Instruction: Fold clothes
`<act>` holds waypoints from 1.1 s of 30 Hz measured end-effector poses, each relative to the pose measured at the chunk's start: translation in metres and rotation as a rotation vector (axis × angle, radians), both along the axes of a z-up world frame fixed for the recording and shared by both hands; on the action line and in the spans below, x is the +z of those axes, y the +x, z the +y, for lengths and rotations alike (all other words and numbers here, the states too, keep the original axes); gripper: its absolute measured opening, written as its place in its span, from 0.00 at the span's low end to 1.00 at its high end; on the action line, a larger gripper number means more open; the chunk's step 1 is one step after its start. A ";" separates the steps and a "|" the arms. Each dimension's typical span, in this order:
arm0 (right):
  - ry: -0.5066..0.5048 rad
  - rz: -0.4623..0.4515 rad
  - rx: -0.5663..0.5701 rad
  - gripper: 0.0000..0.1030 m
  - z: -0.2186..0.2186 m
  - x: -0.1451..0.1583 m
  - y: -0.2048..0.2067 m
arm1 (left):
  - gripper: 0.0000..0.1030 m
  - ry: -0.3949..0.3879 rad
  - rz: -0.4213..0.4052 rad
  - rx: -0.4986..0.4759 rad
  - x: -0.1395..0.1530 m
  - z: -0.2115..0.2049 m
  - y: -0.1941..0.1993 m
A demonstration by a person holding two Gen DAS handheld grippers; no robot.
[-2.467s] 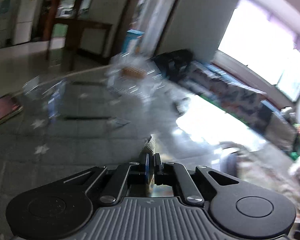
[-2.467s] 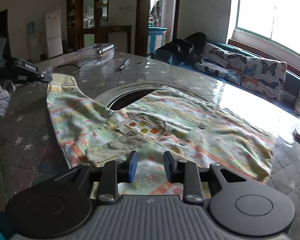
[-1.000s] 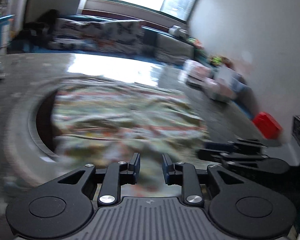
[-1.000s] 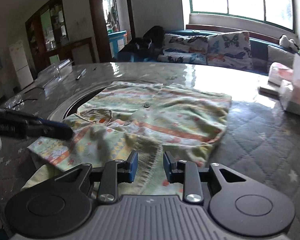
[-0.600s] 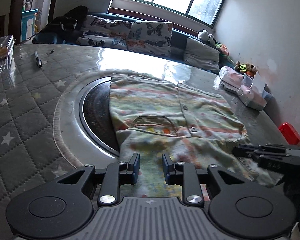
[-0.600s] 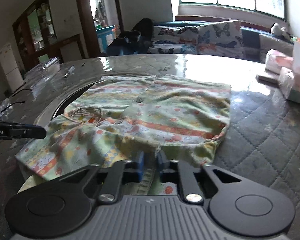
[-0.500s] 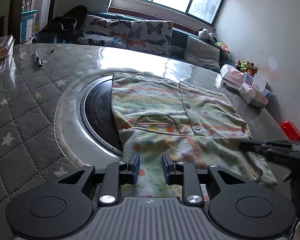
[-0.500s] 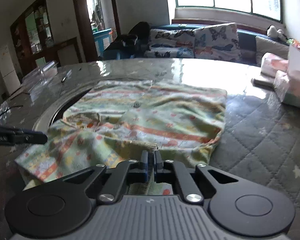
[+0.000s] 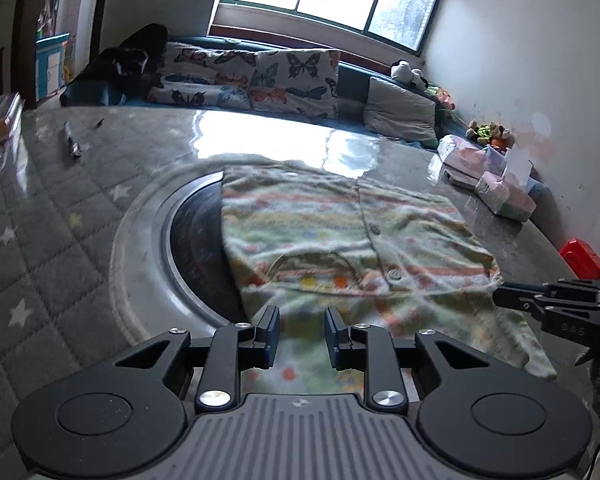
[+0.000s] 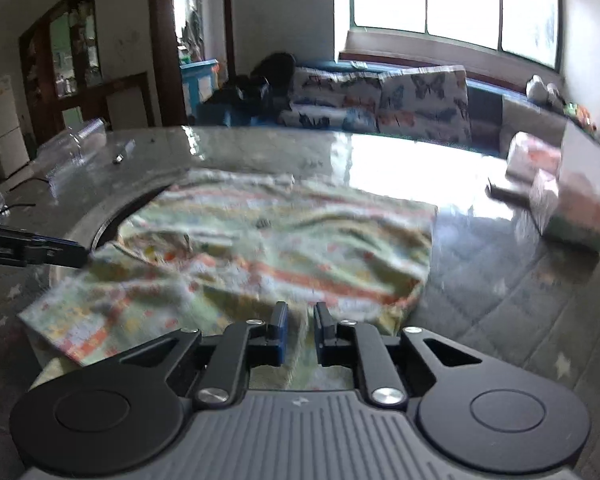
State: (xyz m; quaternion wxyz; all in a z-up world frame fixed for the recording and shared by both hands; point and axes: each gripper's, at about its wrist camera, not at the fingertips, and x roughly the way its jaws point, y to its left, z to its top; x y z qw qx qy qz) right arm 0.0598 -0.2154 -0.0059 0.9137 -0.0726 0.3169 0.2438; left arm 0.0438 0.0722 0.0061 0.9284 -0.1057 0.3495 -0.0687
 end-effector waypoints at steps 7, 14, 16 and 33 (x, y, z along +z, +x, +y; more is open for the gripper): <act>0.005 0.029 0.107 0.18 0.026 -0.011 0.012 | 0.26 -0.005 0.004 -0.083 -0.007 -0.033 0.022; -0.037 0.056 0.134 0.21 0.024 -0.021 0.011 | 0.26 0.041 0.022 -0.138 -0.021 -0.053 0.025; -0.048 0.059 0.130 0.21 0.018 -0.021 0.006 | 0.27 0.041 0.023 -0.137 -0.021 -0.052 0.023; -0.118 0.045 0.189 0.30 -0.006 -0.016 -0.042 | 0.38 0.119 -0.024 -0.203 -0.012 -0.067 -0.036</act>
